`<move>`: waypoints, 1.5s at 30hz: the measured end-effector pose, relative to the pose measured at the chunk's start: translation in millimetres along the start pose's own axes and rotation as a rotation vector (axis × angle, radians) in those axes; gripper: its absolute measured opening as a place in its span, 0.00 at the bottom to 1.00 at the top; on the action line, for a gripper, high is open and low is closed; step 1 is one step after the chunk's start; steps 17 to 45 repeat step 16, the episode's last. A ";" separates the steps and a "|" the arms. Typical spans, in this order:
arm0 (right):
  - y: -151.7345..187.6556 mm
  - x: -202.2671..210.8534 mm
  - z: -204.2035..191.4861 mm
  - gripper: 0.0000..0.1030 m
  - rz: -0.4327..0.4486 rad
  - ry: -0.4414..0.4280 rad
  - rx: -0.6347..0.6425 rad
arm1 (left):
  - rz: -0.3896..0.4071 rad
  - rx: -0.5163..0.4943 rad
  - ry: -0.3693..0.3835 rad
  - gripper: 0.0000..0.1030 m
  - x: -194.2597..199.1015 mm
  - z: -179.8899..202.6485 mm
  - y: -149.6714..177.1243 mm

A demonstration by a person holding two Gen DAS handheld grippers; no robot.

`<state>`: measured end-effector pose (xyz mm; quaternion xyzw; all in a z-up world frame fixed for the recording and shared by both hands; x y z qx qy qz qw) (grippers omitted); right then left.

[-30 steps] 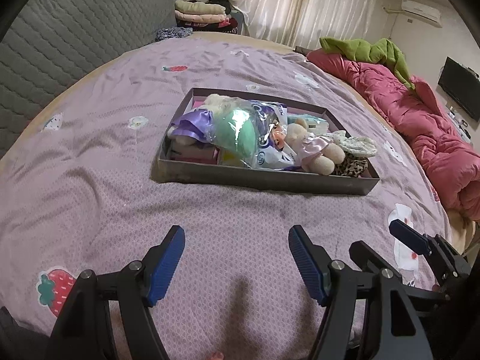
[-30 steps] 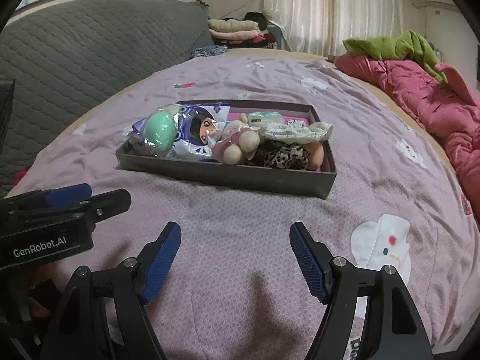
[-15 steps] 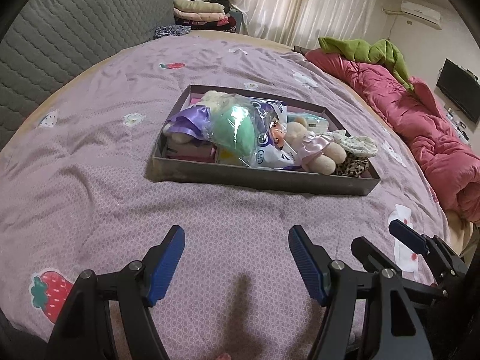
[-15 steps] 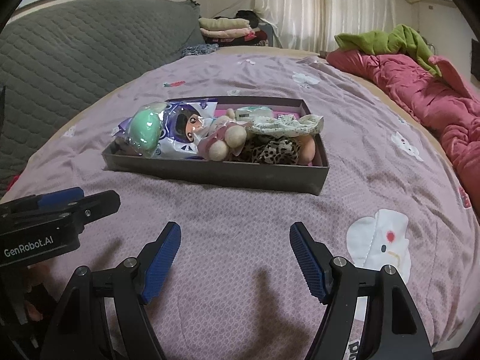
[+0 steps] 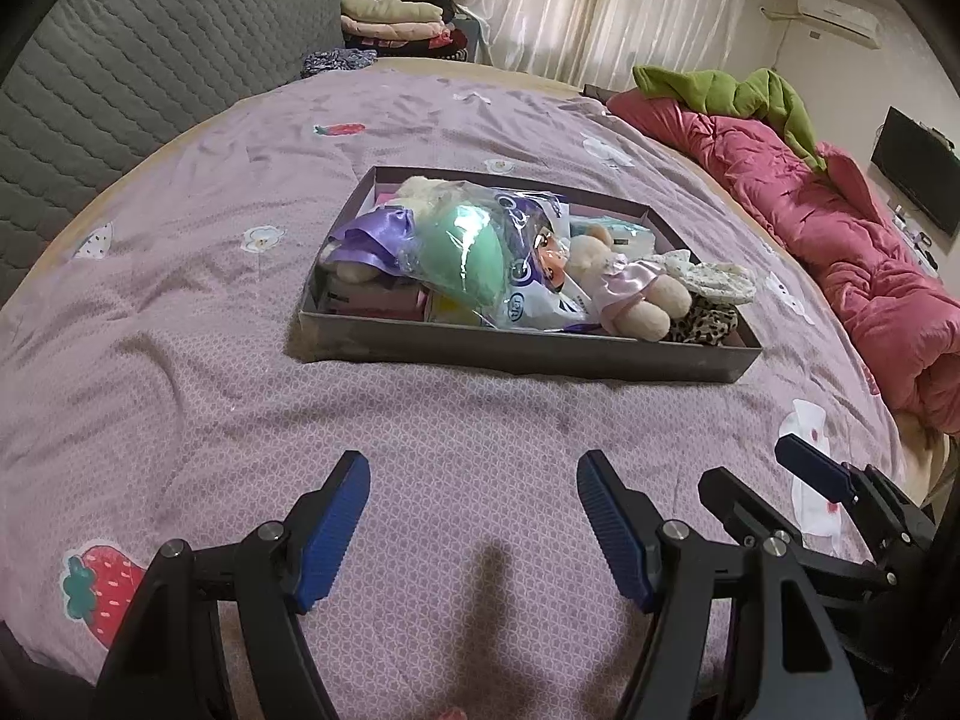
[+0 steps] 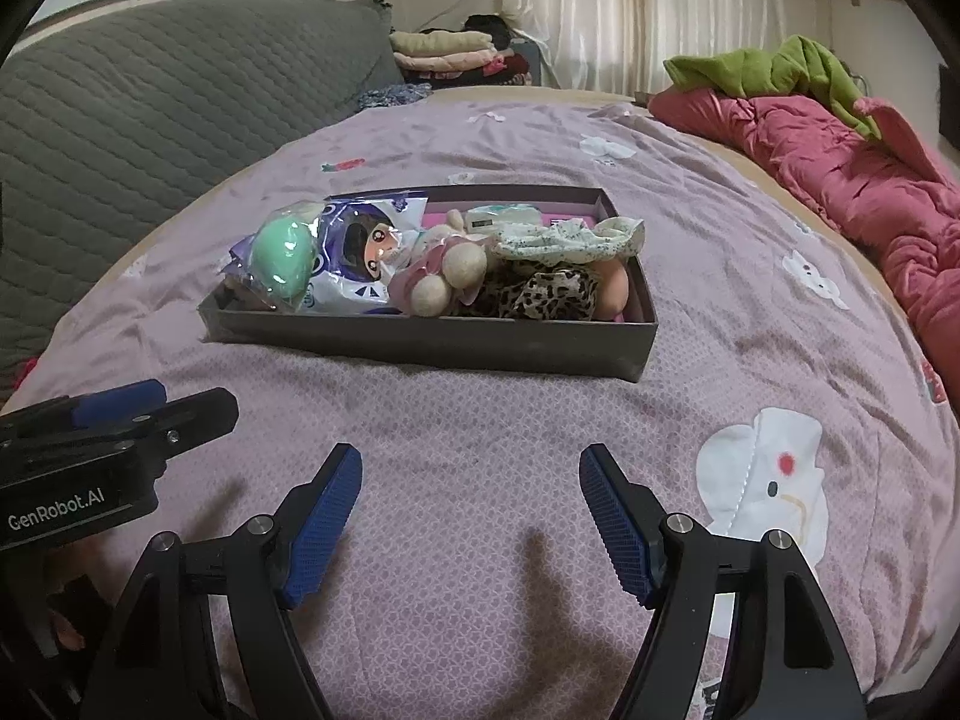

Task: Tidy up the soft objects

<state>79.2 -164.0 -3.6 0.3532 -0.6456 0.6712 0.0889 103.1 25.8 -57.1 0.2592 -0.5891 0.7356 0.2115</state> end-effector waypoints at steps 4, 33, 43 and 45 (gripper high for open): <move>0.5 0.2 -0.2 0.74 -0.005 -0.002 0.001 | -0.001 -0.005 -0.004 0.69 -0.1 0.5 0.1; 2.7 -1.2 -1.2 0.74 -0.009 0.007 0.011 | -0.007 -0.007 -0.012 0.69 0.0 -2.7 1.1; 2.7 -1.2 -1.2 0.74 -0.009 0.007 0.011 | -0.007 -0.007 -0.012 0.69 0.0 -2.7 1.1; 2.7 -1.2 -1.2 0.74 -0.009 0.007 0.011 | -0.007 -0.007 -0.012 0.69 0.0 -2.7 1.1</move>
Point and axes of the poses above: each gripper's, at about its wrist camera, not at the fingertips, and x roughly against the way its jaws point, z to its right, y to its underside, the point moved 5 cm from there along -x, roughly the way its jaws point, and after that the axes turned 12 degrees about z, right-handed, at the moved point
